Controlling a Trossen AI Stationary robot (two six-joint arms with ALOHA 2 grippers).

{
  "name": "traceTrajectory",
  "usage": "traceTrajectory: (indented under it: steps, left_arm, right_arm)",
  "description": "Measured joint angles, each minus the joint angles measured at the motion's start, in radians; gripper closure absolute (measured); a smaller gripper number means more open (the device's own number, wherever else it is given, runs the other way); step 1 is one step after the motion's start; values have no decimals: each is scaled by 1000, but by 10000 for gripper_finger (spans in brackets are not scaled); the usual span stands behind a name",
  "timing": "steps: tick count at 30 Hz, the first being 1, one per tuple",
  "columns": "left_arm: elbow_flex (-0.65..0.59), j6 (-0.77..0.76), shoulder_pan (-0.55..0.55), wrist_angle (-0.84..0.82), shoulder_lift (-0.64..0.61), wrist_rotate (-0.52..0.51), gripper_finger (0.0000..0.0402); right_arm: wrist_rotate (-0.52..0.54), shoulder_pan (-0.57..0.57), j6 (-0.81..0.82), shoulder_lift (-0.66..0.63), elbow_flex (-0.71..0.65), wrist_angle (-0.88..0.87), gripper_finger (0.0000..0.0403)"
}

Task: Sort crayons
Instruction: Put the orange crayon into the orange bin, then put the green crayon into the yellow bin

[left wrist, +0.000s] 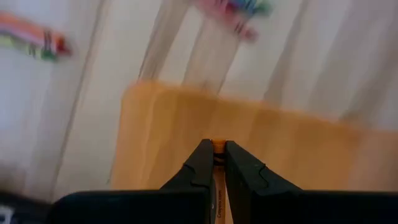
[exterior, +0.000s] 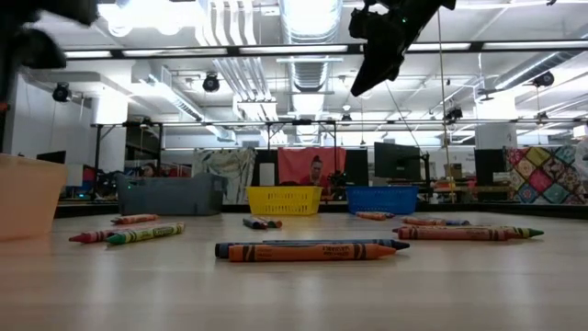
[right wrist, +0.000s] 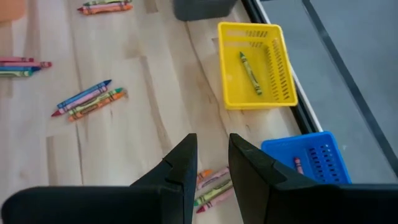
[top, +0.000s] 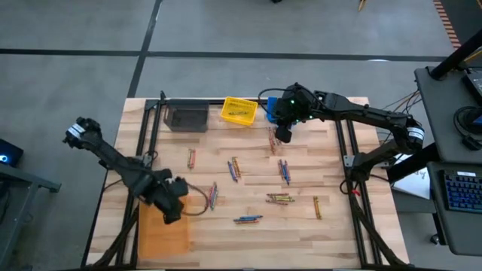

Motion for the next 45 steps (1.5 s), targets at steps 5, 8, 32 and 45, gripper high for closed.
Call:
traceTrajectory:
  steps: [5,8,32,45]
  left_arm:
    - [-48,-12,-61,2,50,-60,401]
    - [-63,-10,-73,8,77,-103,401]
    - [-41,73,-78,3,192,-97,307]
    - [110,117,-8,-15,36,-310,306]
  right_arm:
    - [3,27,13,0,0,0,321]
    - [3,40,25,0,0,0,321]
    - [3,52,25,0,-2,0,321]
    - [3,62,119,0,-2,0,321]
